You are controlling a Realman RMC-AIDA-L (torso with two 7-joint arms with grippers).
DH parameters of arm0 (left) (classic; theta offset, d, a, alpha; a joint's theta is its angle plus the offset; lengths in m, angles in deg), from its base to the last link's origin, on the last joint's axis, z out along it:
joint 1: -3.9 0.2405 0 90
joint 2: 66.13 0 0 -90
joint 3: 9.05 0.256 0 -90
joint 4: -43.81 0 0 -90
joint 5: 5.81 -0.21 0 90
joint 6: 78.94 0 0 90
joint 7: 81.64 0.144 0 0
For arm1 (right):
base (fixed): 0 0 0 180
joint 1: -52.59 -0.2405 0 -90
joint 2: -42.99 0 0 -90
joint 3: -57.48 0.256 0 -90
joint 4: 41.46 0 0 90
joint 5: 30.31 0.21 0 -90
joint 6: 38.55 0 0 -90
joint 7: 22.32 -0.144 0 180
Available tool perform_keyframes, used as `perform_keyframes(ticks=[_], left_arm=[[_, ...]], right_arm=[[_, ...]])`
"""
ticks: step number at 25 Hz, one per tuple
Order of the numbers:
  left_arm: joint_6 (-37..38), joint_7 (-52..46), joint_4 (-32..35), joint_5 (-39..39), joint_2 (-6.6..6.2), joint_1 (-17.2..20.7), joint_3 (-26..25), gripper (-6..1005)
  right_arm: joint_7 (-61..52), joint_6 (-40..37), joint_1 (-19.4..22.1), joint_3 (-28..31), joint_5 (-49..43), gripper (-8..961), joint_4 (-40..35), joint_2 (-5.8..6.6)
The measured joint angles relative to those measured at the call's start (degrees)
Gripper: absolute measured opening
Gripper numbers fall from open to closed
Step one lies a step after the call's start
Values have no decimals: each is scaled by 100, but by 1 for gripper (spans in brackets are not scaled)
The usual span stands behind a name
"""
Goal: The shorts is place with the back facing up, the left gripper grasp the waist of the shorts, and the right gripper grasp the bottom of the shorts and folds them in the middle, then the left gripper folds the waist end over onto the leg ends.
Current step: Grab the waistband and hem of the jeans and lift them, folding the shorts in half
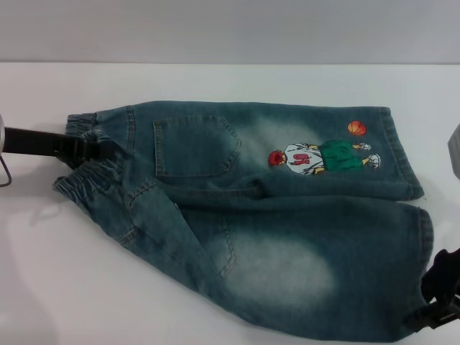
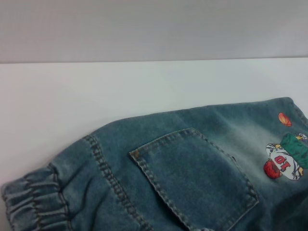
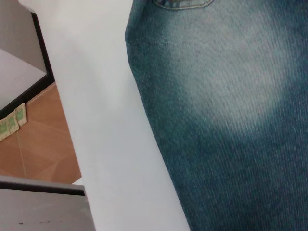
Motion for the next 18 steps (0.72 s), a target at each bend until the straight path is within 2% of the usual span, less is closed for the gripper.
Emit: perform_keyframes(ticks=[5,10,18], left_arm=[[1,5,0,0,0,0,0,110],[0,25,0,0,0,0,0,112],[-55,5,35,18,-5,4,-30,114]], right_arm=[[-2,11,1,-7,0,247,8,-17],[4,-1,5,9,23,24,19,-21],[283,-502,217,157,682,-2,-436,8]])
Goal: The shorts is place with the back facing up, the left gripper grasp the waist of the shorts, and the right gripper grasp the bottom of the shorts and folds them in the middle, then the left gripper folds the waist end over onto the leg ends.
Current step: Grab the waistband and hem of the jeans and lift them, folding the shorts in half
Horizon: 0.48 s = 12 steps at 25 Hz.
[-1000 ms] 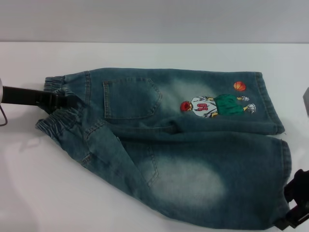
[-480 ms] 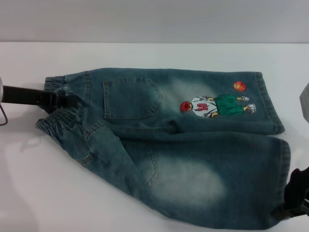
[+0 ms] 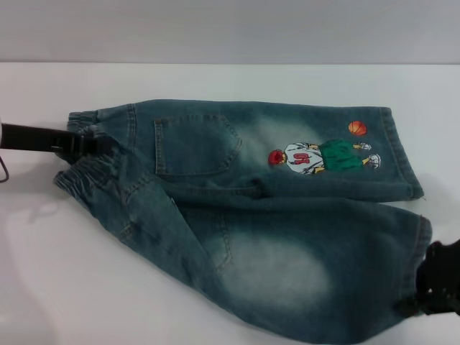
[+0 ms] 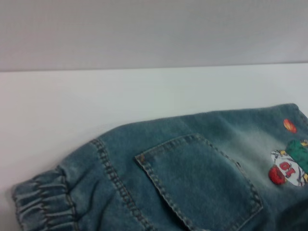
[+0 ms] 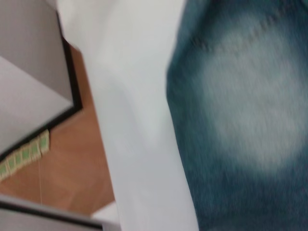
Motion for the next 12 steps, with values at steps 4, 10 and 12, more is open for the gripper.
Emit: perform_keyframes(ticks=[4,10,12], left_arm=[[-27,-4,39,28,-20,7,-43,116],[-125,-6,144,74,-32,-37,-217,118],[-221,-6,197,137,-23,-47,-300,119]], right_arm=[[315,-253,75,507,281,-1,-170,48],[670,-198,116,1491,510,-1,-238,130],[781,-43,176,1889,701,-1,-280,171]])
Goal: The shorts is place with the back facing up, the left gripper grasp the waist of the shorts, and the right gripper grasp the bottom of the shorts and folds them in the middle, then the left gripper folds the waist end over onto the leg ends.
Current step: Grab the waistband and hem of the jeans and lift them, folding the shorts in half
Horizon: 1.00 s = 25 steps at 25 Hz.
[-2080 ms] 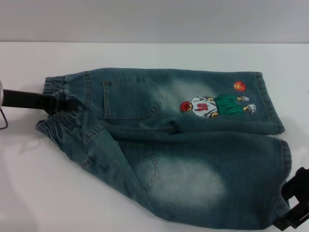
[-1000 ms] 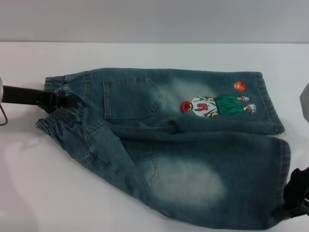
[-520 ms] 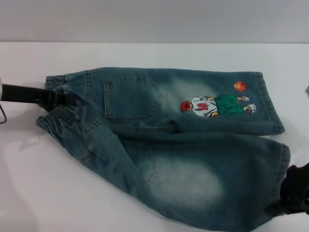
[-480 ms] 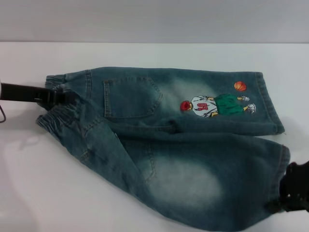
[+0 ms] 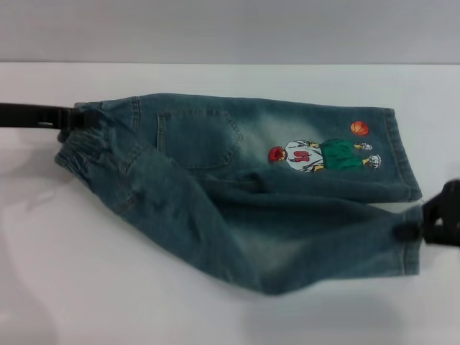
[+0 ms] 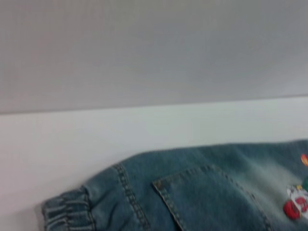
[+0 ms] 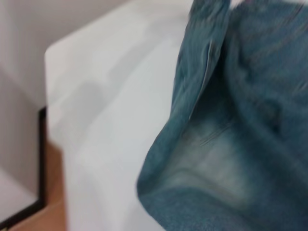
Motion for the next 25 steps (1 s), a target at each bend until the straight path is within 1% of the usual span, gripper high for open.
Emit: perform_keyframes(ticks=[1,4,15,21,25], left_arm=[[0,0,0,0,0,0,0,119],[-112,-1,5,113,-10,-14,-34,120],[-561,-143,60,456,-39,10,-106,124],[-629,-146,59,895,-121,81,-111,126],[-738,-147,59,938,-155,94,-164,128]], right_arm=[[0,0,0,0,0,-1,0,0],[80,336,95,427,260,-1,-49,8],[224,1093,336,987,1198,0,-168,56],[282,1460,354,1138,1381,0,-171,67],[315,1598,364,1195,1414,0,-172,69]])
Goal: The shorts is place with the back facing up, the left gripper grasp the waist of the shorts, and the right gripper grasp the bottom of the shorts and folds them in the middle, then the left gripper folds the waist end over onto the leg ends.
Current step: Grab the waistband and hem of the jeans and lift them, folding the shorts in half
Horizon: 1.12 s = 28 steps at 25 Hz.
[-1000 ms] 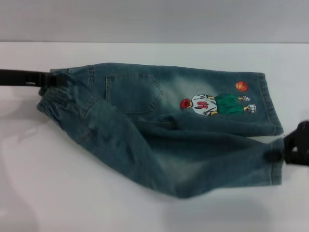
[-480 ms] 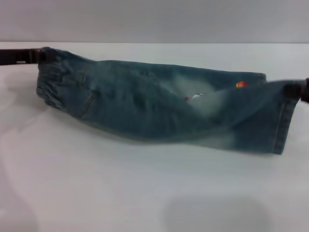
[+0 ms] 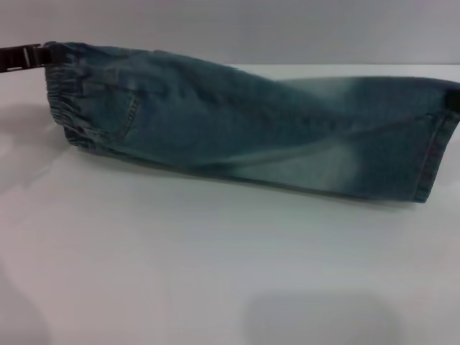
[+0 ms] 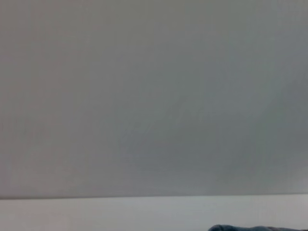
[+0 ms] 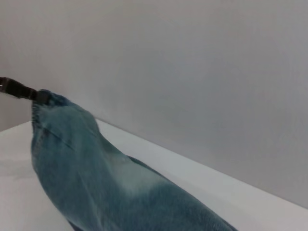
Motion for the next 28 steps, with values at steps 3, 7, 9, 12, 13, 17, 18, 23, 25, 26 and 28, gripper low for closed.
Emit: perform_keyframes(ticks=[3,7,9,12,13,17,18,23,25,26,28], left_arm=[[-73,-1,-17,3,-6,7,-66,129],[-177,-3,-17,6,-12,40,-75,130],[-227,-3,-11,7,-12,54,-77,131],[-297,-3,-22,6,-12,58,-77,132],[-329,-3,-29,6,-11,60,-77,132],[-436,-3,-51,-26,13,64,-46,134],[-458,-3,-52,-30,23,64,-36,134],[-518,11,-77,-42,70,49,-26,136],[-567,29,-111,-51,97,29,-17,137],[-594,38,-121,-51,113,21,-4,137],[-721,52,-131,-52,163,5,111,138]], right_arm=[[1,89,20,28,1,0,21,5],[2,215,62,29,31,-1,43,8],[2,243,84,33,58,-1,59,8],[2,294,107,38,67,-1,65,9],[2,320,118,38,80,-1,70,6],[5,378,141,38,134,-1,141,-2],[16,404,141,35,134,-1,178,0],[90,510,148,5,135,0,371,6],[104,552,149,-12,135,0,413,6],[135,564,149,-13,135,0,417,-3],[195,586,149,-3,138,0,433,-27]])
